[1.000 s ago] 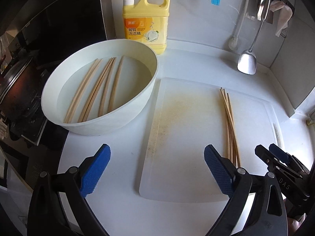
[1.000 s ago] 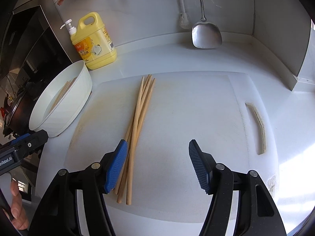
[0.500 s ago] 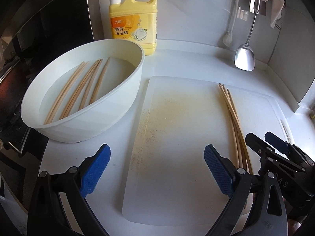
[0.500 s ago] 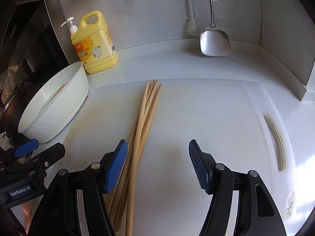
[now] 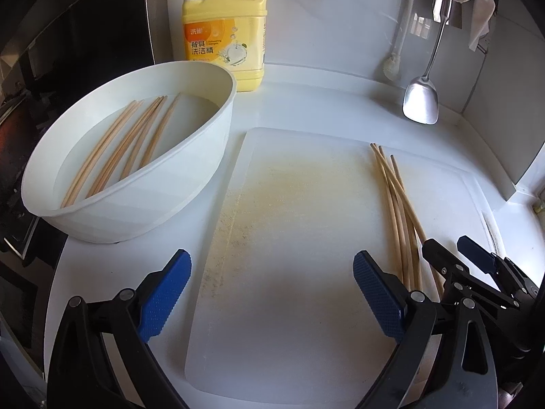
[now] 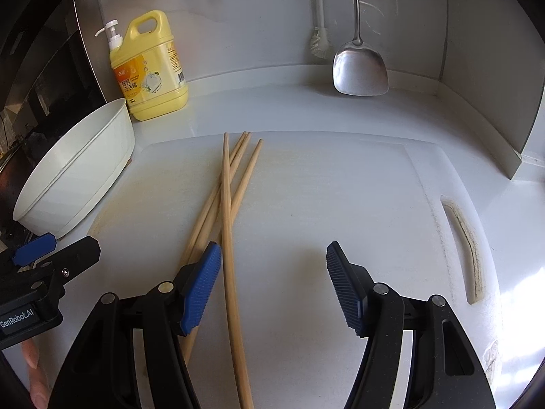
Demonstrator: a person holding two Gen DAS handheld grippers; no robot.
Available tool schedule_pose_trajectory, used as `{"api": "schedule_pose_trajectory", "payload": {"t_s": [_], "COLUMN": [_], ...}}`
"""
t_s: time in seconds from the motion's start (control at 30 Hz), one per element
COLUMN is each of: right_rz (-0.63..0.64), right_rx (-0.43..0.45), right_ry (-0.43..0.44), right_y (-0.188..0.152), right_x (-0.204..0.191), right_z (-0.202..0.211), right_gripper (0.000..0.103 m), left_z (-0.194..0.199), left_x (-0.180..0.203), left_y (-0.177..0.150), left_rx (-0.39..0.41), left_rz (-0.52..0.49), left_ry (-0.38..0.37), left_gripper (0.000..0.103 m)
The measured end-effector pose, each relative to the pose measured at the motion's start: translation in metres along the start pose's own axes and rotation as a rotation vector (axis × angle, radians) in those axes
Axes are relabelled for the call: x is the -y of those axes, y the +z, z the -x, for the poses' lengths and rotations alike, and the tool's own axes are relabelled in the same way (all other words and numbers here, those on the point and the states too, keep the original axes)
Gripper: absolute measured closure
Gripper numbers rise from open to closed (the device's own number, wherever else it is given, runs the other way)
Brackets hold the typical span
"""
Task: Organize utensils
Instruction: 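Close the left tool on a chopstick while the right tool grasps another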
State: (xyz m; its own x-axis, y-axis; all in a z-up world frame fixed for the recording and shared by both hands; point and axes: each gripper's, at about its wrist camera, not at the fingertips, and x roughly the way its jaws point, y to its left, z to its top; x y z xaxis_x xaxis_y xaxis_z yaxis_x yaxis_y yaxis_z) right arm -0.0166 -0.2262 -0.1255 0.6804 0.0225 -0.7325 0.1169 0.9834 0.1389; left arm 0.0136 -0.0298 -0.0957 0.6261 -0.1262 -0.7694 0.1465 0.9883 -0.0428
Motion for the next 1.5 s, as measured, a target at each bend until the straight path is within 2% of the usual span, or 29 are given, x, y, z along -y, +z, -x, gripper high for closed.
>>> {"api": "schedule_pose_trajectory", "payload": {"t_s": [0.4, 0.63, 0.87, 1.23, 1.5], "right_rz": [-0.011, -0.019, -0.007, -0.004, 0.009], "right_rx": [0.023, 0.030, 0.031, 0.030, 0.029], "right_ry": [-0.069, -0.095, -0.097, -0.085, -0.107], "right_y": [-0.002, -0.007, -0.010, -0.008, -0.004], "right_x": [0.029, 0.044, 0.044, 0.043, 0.041], "right_z": [0.005, 0.008, 0.009, 0.008, 0.004], "right_gripper": [0.041, 0.041, 0.041, 0.041, 0.041], "left_z": [-0.015, -0.027, -0.031, -0.038, -0.046], "left_x": [0.035, 0.050, 0.056, 0.062, 0.065], "left_y": [0.003, 0.001, 0.001, 0.002, 0.005], "left_rx": [0.011, -0.024, -0.032, -0.029, -0.053], "left_rz": [-0.062, -0.107, -0.090, -0.093, -0.076], "left_ry": [0.006, 0.004, -0.014, -0.002, -0.001], "left_gripper": [0.009, 0.009, 0.009, 0.006, 0.006]}}
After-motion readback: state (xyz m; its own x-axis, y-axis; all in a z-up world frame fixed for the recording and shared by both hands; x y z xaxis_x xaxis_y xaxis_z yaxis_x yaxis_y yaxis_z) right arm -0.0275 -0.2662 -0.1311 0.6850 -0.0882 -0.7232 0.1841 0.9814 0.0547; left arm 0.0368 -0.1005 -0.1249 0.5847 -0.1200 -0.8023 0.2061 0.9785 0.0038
